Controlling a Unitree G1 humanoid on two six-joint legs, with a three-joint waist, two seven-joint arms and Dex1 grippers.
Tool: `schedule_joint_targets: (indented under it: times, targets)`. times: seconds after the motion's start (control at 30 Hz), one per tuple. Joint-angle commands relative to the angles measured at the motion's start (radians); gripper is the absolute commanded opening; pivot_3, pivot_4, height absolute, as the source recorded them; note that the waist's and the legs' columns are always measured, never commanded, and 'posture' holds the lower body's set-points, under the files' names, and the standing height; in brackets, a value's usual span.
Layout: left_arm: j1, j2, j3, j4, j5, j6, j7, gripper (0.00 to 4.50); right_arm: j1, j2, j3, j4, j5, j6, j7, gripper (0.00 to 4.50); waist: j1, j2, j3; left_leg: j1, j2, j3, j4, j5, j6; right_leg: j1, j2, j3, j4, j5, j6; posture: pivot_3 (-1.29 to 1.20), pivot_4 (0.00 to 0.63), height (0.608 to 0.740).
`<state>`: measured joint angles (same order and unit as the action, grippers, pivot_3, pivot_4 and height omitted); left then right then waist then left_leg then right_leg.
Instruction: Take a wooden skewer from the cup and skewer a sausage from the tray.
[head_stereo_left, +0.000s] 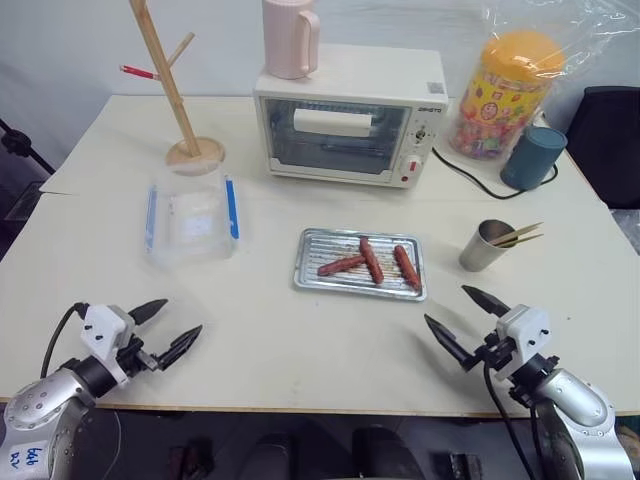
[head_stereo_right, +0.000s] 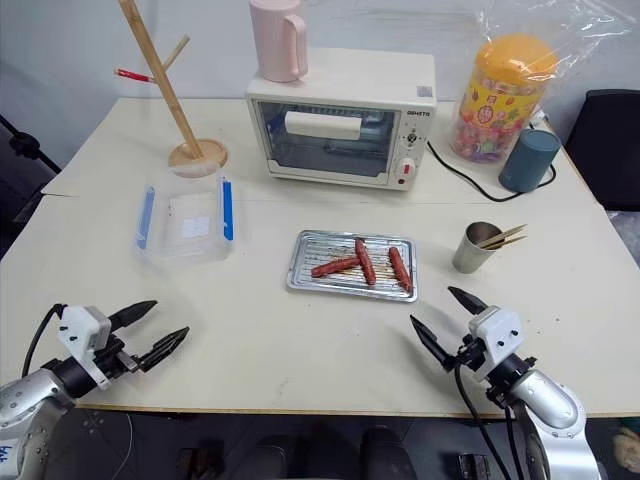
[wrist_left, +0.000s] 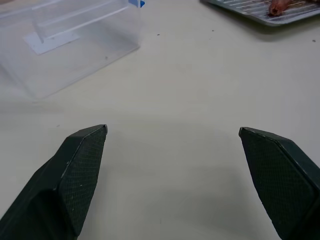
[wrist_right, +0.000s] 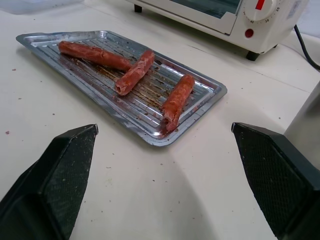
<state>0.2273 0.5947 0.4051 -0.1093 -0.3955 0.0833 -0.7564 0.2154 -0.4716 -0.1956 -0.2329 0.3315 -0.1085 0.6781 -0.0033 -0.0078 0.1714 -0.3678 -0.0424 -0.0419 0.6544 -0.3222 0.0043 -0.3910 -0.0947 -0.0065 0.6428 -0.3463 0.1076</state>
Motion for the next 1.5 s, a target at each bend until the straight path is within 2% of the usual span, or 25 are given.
schedule_joint_targets:
  times: [0.03, 0.23, 0.5, 0.6, 0.73, 0.83, 1.0, 1.23, 1.5]
  targets:
    - [0.000, 0.001, 0.004, -0.050, -0.019, -0.002, -0.002, 4.46, 0.002, 0.002, -0.007, -0.021, 0.011, -0.023, 0.008, 4.50, 0.000, 0.000, 0.000, 0.000, 0.000, 0.000, 0.000, 0.000, 0.000, 0.000, 0.000, 0.000, 0.000, 0.000, 0.000, 0.00, 0.150, 0.740]
    - [-0.047, 0.040, -0.015, -0.096, -0.215, 0.105, -0.183, 4.46, 0.086, -0.033, -0.106, -0.126, 0.089, 0.030, 0.012, 4.50, 0.002, 0.000, 0.000, 0.000, 0.000, 0.000, 0.000, 0.000, 0.000, 0.000, 0.000, 0.000, 0.000, 0.000, 0.000, 0.00, 0.150, 0.740]
    - [-0.207, 0.065, -0.071, -0.197, -0.343, 0.275, -0.189, 4.46, 0.276, -0.017, -0.404, -0.128, 0.116, -0.030, -0.037, 4.50, 0.003, 0.001, 0.000, 0.000, 0.000, -0.001, 0.000, 0.000, 0.000, 0.001, 0.000, -0.001, -0.001, 0.000, 0.000, 0.00, 0.150, 0.740]
    - [-0.223, 0.068, -0.112, -0.214, -0.391, 0.371, -0.198, 4.46, 0.305, -0.007, -0.448, -0.107, 0.111, -0.045, -0.036, 4.50, -0.005, 0.001, 0.000, 0.001, 0.000, 0.000, -0.001, 0.000, 0.000, 0.001, 0.001, 0.000, -0.001, 0.000, 0.000, 0.00, 0.150, 0.740]
    - [-0.271, 0.054, -0.140, -0.199, -0.373, 0.373, -0.203, 4.46, 0.224, -0.081, -0.441, -0.098, 0.156, 0.005, 0.001, 4.50, -0.017, 0.002, 0.000, 0.003, 0.000, 0.002, -0.001, 0.000, 0.000, 0.002, 0.001, 0.002, 0.001, 0.000, 0.000, 0.00, 0.150, 0.740]
    - [-0.295, 0.045, -0.151, -0.195, -0.374, 0.377, -0.200, 4.46, 0.121, -0.185, -0.435, -0.065, 0.220, 0.094, 0.060, 4.50, -0.024, 0.002, 0.000, 0.004, 0.000, 0.003, 0.000, 0.000, 0.000, 0.002, 0.001, 0.003, 0.002, 0.000, 0.000, 0.00, 0.150, 0.740]
    - [-0.308, 0.004, -0.169, -0.225, -0.373, 0.387, -0.152, 4.46, -0.056, -0.322, -0.381, 0.111, 0.226, 0.169, 0.168, 4.50, -0.019, 0.002, 0.000, 0.002, 0.001, 0.002, 0.000, 0.000, 0.000, 0.002, 0.001, 0.001, 0.000, 0.000, 0.000, 0.00, 0.150, 0.740]
    - [-0.281, 0.000, -0.165, -0.269, -0.375, 0.393, -0.123, 4.46, -0.278, -0.343, -0.272, 0.273, 0.170, 0.183, 0.208, 4.50, -0.010, 0.002, 0.000, -0.001, 0.000, 0.001, 0.004, 0.000, 0.001, 0.001, 0.001, 0.000, 0.000, 0.000, 0.000, 0.00, 0.150, 0.740]
    - [-0.262, 0.007, -0.152, -0.291, -0.381, 0.396, -0.110, 4.46, -0.387, -0.325, -0.213, 0.290, 0.155, 0.207, 0.212, 4.50, 0.000, 0.002, 0.000, -0.002, 0.000, 0.001, 0.006, 0.000, 0.001, 0.001, 0.000, 0.000, 0.001, 0.000, 0.000, 0.00, 0.150, 0.740]
